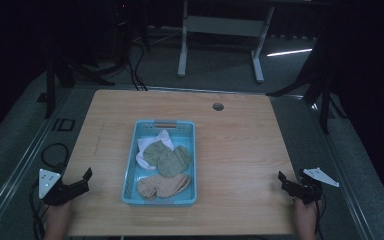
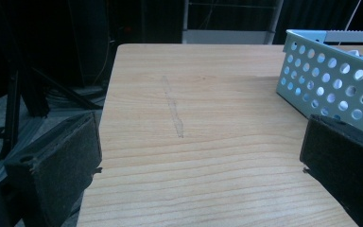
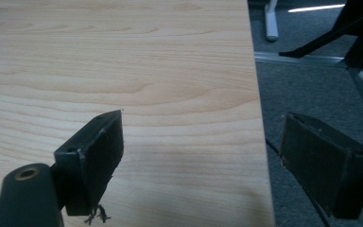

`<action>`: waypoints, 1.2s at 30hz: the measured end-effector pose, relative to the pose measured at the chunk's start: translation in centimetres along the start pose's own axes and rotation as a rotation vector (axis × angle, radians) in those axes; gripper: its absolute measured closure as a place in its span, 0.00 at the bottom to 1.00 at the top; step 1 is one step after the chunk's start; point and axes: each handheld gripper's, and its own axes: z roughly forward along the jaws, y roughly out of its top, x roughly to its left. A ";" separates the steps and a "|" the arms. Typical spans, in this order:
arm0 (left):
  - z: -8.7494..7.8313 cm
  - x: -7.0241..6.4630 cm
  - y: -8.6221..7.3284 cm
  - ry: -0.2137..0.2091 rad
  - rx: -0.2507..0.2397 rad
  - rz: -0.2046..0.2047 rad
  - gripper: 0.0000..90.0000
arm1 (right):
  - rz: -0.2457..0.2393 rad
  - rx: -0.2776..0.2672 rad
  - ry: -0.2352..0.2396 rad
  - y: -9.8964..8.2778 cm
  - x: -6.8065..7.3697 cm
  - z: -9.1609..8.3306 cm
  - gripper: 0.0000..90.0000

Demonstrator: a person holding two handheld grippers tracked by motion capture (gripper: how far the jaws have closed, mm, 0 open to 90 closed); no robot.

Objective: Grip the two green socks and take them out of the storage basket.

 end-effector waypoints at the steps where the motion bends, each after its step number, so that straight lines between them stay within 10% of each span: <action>1: 0.0 0.0 0.0 0.000 0.000 0.001 0.00 | 0.000 0.001 0.010 0.0 -0.1 0.1 0.16; 12: 0.0 0.0 0.0 0.000 0.002 0.005 0.00 | -0.027 0.112 0.176 1.1 0.4 1.0 0.13; 36: 0.0 -0.1 0.0 -0.008 0.001 0.012 0.00 | -0.125 0.090 0.333 5.7 4.3 0.8 0.12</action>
